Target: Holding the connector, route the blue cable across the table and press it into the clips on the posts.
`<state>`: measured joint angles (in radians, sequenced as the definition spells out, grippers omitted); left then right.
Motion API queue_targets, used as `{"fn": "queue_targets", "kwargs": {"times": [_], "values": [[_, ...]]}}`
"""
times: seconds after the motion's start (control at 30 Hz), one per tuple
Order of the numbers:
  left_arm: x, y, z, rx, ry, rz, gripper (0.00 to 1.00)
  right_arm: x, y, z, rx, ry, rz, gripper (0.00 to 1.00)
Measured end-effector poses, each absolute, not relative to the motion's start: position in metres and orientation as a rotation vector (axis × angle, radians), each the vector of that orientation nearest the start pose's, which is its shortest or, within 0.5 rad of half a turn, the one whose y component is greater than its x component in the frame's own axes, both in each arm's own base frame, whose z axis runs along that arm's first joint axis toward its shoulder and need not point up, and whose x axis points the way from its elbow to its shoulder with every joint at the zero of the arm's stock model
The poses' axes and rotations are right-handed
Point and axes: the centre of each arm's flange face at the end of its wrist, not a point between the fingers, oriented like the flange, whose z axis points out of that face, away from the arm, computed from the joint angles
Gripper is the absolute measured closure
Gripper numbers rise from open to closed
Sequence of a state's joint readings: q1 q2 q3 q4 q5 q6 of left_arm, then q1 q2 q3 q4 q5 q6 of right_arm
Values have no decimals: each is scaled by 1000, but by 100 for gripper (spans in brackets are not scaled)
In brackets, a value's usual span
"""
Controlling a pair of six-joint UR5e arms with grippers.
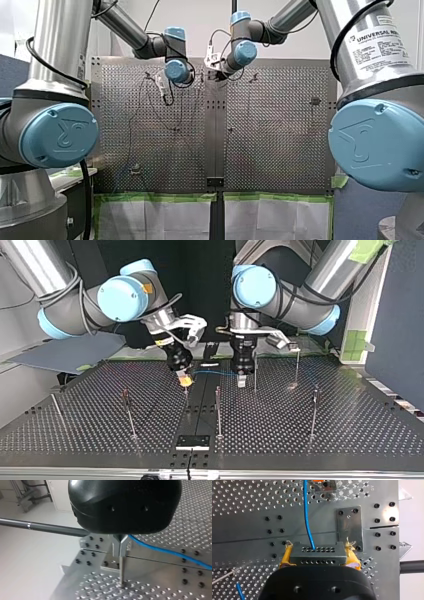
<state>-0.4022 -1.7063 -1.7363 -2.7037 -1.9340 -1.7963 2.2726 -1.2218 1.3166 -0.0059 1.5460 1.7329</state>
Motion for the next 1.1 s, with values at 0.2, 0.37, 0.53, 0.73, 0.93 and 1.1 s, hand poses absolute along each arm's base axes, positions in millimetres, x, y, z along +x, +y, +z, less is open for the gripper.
{"fn": "queue_targets", "kwargs": {"times": [0.2, 0.37, 0.53, 0.73, 0.93, 1.1], "values": [[467, -303, 363, -170, 1451, -244, 100, 505, -396, 419, -2366, 1301, -2354, 100], [473, -300, 361, -176, 1440, -241, 100, 503, -404, 423, -2337, 1287, -2365, 100], [480, -295, 364, -171, 1420, -254, 100, 497, -412, 424, -2324, 1299, -2371, 100], [492, -293, 379, -156, 1385, -280, 100, 494, -422, 425, -2314, 1281, -2378, 100], [504, -288, 393, -151, 1365, -299, 100, 497, -432, 426, -2306, 1260, -2386, 100], [518, -290, 386, -139, 1394, -294, 100, 494, -440, 424, -2299, 1270, -2386, 100]]}}
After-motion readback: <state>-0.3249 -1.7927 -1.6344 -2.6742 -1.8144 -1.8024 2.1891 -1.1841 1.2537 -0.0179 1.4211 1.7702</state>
